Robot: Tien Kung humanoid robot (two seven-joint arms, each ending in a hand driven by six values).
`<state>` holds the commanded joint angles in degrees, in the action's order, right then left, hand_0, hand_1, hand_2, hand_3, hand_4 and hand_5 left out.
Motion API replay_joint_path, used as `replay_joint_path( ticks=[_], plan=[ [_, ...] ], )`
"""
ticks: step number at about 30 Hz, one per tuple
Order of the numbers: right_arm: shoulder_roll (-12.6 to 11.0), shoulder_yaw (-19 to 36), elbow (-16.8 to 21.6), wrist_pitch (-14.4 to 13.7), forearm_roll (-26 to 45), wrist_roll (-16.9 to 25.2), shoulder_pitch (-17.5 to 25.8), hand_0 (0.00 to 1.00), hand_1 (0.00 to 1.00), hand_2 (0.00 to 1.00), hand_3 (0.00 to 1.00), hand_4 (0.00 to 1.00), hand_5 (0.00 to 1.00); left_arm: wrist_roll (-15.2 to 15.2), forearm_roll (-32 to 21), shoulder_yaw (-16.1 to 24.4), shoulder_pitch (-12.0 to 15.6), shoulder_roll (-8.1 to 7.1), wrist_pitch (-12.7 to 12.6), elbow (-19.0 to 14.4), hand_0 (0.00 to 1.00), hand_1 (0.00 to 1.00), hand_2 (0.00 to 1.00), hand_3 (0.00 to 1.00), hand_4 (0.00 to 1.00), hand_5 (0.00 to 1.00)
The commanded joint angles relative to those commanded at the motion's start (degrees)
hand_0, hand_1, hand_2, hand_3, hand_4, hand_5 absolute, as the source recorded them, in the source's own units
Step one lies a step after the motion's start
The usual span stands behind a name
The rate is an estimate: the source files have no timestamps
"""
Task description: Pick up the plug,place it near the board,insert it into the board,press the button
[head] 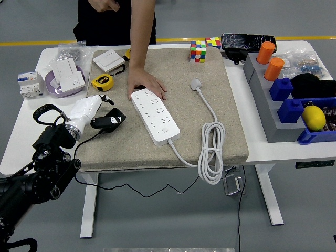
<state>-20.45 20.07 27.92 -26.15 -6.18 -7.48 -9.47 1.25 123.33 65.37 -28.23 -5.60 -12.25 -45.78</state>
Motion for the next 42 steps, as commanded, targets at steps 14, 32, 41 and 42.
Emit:
replay_joint_path(
  ticks=[14, 32, 41, 42],
  plan=[
    [0.24, 0.74, 0.01, 0.05, -0.34, -0.02, 0.56, 0.849, 0.792, 0.762, 0.780, 0.998, 0.971, -0.72, -24.15, 15.75, 7.50, 1.17, 3.47, -20.47, 0.831, 0.921, 0.885, 0.850, 0.998, 0.998],
    [-0.59, -0.10, 0.46, 0.25, 0.53, 1.11, -1.01, 0.853, 0.798, 0.765, 0.785, 0.998, 0.971, -5.02, -62.32, 30.39, 16.81, 1.53, 12.34, -39.55, 0.930, 0.972, 0.926, 0.906, 0.998, 0.998],
    [-0.83, -1.28, -0.15, 0.27, 1.28, 1.11, -1.26, 0.856, 0.799, 0.766, 0.786, 0.998, 0.969, -5.99, -58.95, 32.37, 19.22, 2.72, 13.10, -40.66, 0.914, 0.964, 0.917, 0.902, 0.998, 0.998],
    [-0.82, -1.26, -0.19, 0.27, 1.30, 1.13, -1.23, 0.856, 0.799, 0.766, 0.786, 0.998, 0.969, -6.05, -58.59, 32.65, 19.50, 2.82, 13.16, -40.55, 0.914, 0.964, 0.917, 0.902, 0.998, 0.998]
  ],
)
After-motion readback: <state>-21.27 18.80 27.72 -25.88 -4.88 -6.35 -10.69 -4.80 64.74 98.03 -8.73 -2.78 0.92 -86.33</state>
